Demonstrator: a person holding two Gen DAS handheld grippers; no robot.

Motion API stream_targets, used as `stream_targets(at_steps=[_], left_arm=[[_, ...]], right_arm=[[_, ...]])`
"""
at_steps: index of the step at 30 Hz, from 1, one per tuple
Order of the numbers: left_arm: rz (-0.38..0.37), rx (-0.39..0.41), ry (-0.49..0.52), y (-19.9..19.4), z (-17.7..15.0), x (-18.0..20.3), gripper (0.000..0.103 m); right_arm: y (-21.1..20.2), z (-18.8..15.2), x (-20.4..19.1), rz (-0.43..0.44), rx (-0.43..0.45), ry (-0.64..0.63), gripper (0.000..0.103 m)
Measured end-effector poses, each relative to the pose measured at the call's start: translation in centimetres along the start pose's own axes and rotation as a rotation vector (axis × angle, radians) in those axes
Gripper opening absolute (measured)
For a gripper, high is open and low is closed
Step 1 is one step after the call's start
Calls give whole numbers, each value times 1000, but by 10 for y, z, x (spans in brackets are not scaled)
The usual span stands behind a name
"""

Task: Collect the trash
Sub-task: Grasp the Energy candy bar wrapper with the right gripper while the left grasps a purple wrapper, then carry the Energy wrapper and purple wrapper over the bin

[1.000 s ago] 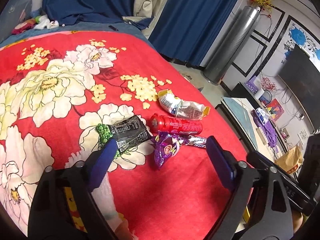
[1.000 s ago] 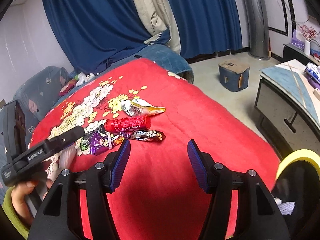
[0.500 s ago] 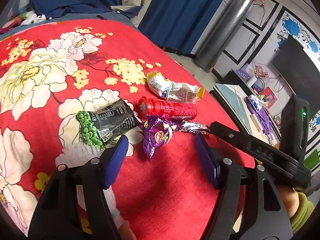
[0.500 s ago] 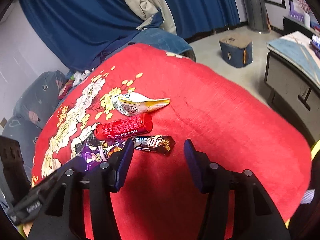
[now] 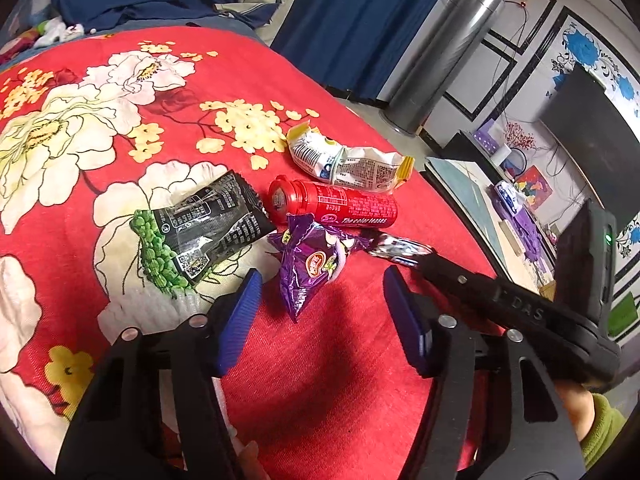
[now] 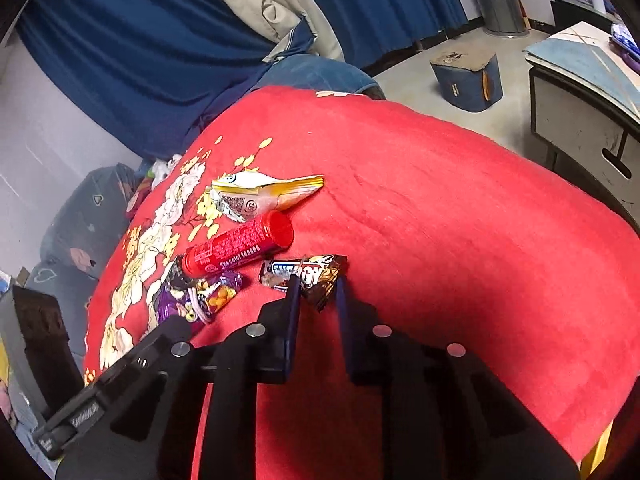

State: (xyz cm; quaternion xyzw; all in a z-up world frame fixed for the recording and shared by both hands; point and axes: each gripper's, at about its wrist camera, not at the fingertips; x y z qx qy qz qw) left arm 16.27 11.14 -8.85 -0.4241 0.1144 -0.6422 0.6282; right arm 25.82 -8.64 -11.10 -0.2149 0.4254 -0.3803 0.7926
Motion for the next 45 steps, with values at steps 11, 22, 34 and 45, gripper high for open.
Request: stream_targets(at_steps=[11,22,34,45], left_arm=[[12,-8,-6,0,1,-3,16],[-51,28,52,-19,5,16,7],[-145,113,144,-47,8,57,7],[-197,120,226,-56,-1,89,7]], right_arm=[[-34,-19,3,-10,41,-22,17],[-68,-26,-13,-24,114,-111,17],[-114,-36,-23,-82,219,-253,17],[-154,-43,1,-123,277,-222,17]])
Point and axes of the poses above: each gripper's, at about its wrist camera, not at the fingertips, and y roughly the way its jaws point, x to its right, z to its top, and after that the axes turned 1 degree about y, right-handed
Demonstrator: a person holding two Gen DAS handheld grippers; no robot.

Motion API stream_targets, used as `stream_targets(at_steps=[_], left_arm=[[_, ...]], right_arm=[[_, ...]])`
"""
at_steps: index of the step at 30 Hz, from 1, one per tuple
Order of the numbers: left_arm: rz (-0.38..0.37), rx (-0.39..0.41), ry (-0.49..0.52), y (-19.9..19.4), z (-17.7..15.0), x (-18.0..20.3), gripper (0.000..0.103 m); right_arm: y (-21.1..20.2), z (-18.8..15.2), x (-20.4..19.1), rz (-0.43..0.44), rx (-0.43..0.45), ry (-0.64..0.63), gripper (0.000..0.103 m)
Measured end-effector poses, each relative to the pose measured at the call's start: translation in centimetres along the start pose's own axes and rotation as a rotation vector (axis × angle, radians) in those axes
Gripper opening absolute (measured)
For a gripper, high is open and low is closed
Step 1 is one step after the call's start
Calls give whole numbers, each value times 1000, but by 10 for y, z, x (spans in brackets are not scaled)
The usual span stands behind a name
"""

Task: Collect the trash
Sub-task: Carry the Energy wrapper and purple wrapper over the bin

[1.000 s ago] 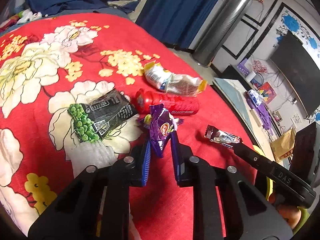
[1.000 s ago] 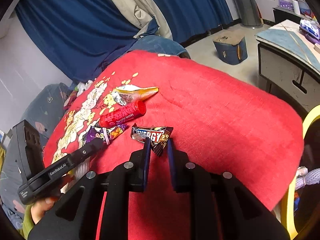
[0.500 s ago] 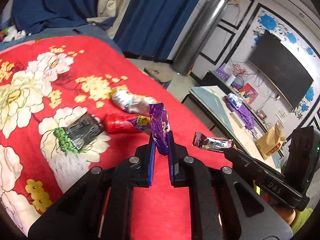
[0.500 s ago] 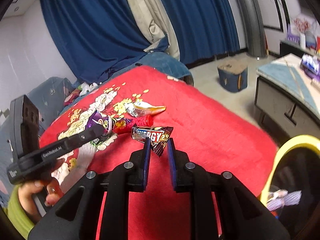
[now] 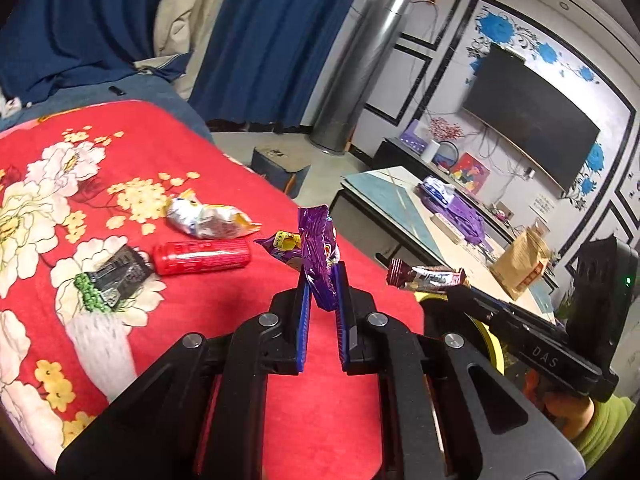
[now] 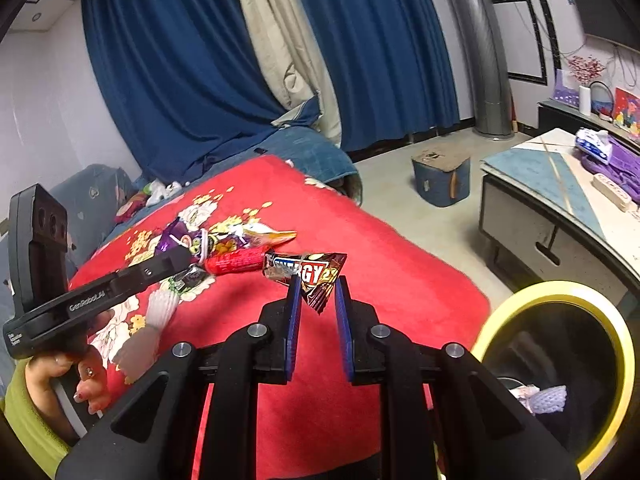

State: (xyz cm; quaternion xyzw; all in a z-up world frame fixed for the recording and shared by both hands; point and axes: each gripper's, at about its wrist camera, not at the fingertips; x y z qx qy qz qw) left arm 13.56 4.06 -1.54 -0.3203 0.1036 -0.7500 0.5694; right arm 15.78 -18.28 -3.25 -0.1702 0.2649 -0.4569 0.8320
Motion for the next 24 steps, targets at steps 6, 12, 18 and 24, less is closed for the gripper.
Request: stream_targets(at_steps=[6,12,18,24], left_arm=[[-36,-7,43,3,-4,19,7],[-70,-14,86,8,-10,37,7],[-104,-28,123,12,-18,55,7],[-138,-45,150,17,-26,74,7]], right_arm=[[-19,-3,19,-42,27,23,17],[-35,-8,38,-86,47,54,17],[-49,-12,55,-123,64,77,17],[-60,-16,69,-159,78,92,17]])
Point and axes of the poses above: each gripper's, at about its wrist camera, not at the fingertips, and y roughly the way its jaws point, x to its right, z to its top, and after that the axes turned 1 degree about y, right-handed
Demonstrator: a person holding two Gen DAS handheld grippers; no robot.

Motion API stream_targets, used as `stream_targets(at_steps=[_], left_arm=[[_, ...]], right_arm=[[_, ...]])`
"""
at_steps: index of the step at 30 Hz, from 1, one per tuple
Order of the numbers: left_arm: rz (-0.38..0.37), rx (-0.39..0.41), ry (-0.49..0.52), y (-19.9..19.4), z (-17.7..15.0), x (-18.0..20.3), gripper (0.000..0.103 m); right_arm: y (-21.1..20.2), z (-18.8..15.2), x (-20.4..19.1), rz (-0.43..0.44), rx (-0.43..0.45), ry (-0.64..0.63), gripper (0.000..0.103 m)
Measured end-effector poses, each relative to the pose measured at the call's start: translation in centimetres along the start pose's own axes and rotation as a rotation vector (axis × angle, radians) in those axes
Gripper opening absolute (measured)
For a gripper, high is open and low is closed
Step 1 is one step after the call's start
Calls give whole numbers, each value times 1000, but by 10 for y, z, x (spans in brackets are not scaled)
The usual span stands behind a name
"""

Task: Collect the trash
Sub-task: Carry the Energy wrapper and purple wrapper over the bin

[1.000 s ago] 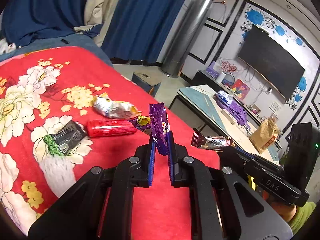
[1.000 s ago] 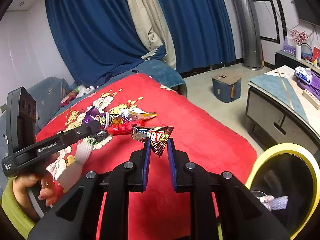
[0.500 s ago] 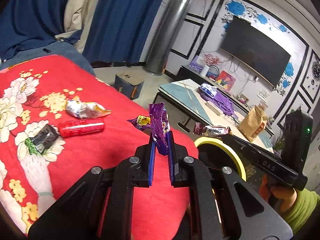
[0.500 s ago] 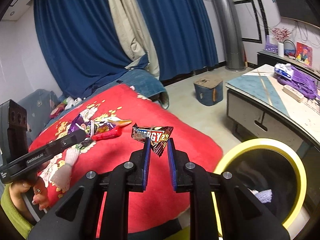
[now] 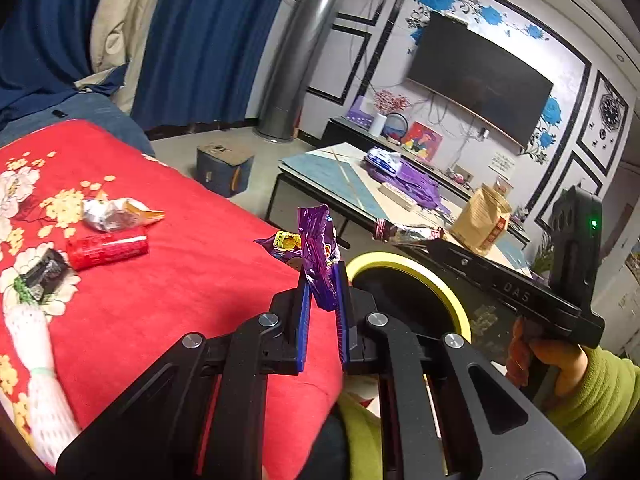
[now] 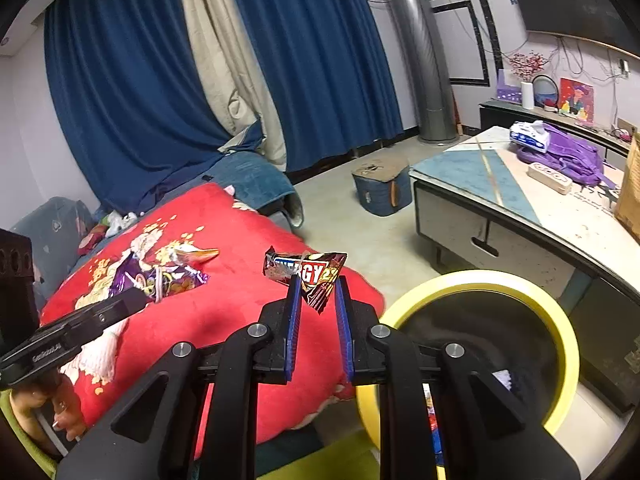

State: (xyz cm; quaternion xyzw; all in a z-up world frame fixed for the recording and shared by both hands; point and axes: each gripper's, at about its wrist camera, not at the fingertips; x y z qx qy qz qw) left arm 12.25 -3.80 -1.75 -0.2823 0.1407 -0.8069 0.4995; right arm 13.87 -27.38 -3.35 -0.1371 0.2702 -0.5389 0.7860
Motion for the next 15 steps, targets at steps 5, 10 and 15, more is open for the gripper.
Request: stream_targets(at_steps=[5,10,15], left_arm=[[-18,-8,23,6,-1,10,7],[-35,-21,54,14,-6,25,7],[-58,-44,92,22,-12,43,7]], right_arm=[[-7,-3,17,-33,6,22,17],[-12,-6,33,-64,8,43,17],[-17,-10,48,-90,12,69,17]])
Point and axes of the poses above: each gripper's, at about its wrist camera, not at the fingertips, and y roughly the way its jaws point, x to its right, z to its top, and after that the axes turned 1 degree about y, right-handed
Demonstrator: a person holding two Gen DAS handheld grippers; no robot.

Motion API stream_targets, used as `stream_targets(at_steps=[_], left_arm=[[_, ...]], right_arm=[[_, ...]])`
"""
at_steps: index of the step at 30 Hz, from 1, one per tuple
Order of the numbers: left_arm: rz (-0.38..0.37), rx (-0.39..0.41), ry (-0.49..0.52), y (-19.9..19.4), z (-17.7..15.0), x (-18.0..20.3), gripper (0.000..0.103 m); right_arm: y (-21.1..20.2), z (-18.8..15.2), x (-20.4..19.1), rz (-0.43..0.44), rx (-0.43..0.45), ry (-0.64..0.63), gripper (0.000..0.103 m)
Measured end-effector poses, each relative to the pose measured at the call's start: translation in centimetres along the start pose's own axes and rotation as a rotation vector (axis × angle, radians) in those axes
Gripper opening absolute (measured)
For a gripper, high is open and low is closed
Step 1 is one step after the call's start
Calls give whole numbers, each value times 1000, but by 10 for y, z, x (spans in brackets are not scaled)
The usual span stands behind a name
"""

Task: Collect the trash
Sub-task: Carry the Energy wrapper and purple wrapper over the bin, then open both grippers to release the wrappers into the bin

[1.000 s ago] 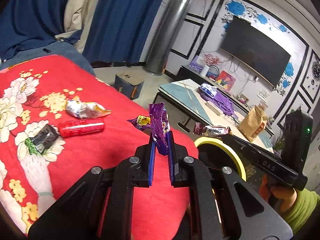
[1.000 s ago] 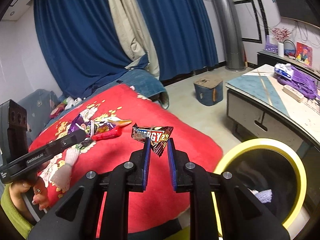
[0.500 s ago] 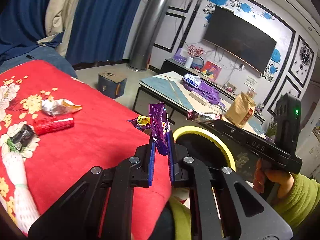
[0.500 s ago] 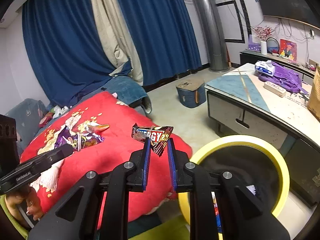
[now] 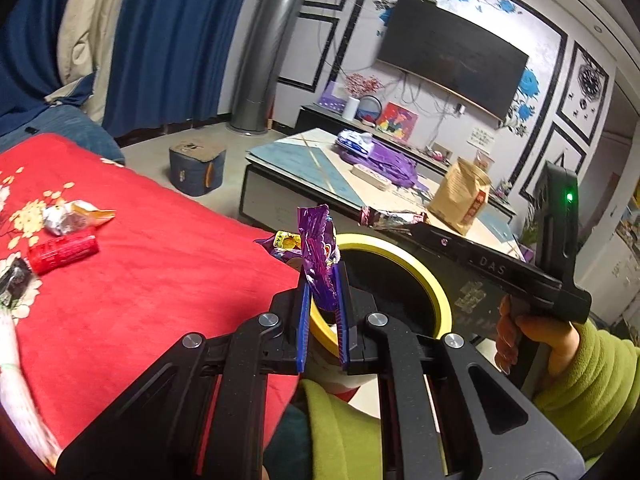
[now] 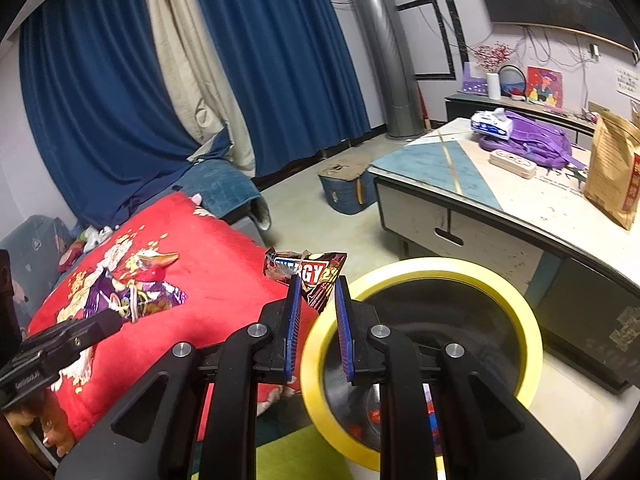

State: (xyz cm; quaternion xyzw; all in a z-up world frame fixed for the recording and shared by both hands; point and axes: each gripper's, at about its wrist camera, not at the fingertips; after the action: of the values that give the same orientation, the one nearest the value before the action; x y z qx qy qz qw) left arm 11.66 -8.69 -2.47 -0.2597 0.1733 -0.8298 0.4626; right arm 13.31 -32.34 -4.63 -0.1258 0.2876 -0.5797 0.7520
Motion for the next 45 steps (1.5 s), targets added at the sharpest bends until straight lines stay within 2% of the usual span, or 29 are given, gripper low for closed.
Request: stream_targets(at_steps=[22,33,45], left_arm=[[-84,-114,150,53,-16,62,7],[-118,-178,180,83,-28,77,7],[-135,-231,200,109,-27,81,7]], right_arm=[[1,-26,69,-110,-44,114,17],[4,-35,94,-137,-72,175,17],[15,-48,117,-158,-121,241,19]])
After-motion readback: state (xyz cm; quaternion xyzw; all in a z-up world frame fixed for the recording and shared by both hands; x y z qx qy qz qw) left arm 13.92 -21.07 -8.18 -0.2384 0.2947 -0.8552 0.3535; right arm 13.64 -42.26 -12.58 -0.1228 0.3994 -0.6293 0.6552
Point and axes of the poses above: each gripper's, at about its wrist camera, not at the fingertips, and y roughly the way its jaws point, x to its right, z to its top, and after that the axes turned 1 degree about y, right-handed
